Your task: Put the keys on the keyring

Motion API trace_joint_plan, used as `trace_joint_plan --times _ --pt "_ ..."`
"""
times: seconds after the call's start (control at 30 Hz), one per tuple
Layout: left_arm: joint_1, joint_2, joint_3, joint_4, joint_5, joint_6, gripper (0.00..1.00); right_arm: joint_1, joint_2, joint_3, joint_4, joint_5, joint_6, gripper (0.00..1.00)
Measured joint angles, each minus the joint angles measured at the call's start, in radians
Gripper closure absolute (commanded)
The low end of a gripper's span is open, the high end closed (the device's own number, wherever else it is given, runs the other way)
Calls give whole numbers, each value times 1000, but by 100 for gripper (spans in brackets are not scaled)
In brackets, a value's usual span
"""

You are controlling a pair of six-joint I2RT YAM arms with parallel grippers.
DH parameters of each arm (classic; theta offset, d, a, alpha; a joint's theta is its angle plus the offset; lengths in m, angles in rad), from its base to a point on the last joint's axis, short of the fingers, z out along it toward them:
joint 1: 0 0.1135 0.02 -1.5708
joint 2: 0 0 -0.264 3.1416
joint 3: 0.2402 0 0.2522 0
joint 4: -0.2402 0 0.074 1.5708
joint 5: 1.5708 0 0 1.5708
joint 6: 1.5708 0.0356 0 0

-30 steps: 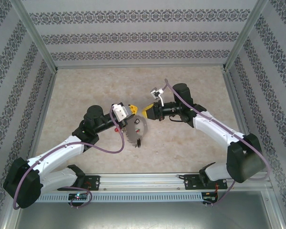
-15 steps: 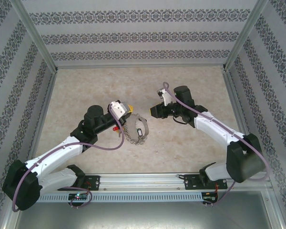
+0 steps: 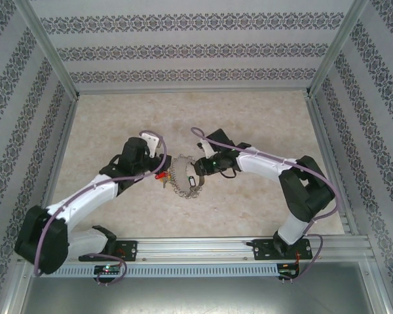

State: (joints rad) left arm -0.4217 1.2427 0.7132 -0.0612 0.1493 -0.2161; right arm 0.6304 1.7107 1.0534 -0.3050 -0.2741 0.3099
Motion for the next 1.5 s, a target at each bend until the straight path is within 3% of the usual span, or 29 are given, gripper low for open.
trace_joint_plan --times 0.23,0.43,0.53,0.67,0.87,1.2,1.5 --pt "65 222 112 -92 92 -187 33 34 110 98 -39 158 21 50" --pt "71 388 225 -137 203 -246 33 75 243 185 -76 253 9 48" --pt "71 406 232 -148 229 -256 33 82 256 216 -97 278 2 55" --pt "83 414 242 -165 248 -264 33 84 269 220 -98 319 -16 77" --pt "163 387 241 -188 244 -291 33 85 243 180 -52 340 -52 80" --pt "314 207 233 -256 216 -294 33 85 -13 -80 113 408 -224 84" --pt "339 92 221 -275 216 -293 34 82 -436 -290 349 491 -624 85"
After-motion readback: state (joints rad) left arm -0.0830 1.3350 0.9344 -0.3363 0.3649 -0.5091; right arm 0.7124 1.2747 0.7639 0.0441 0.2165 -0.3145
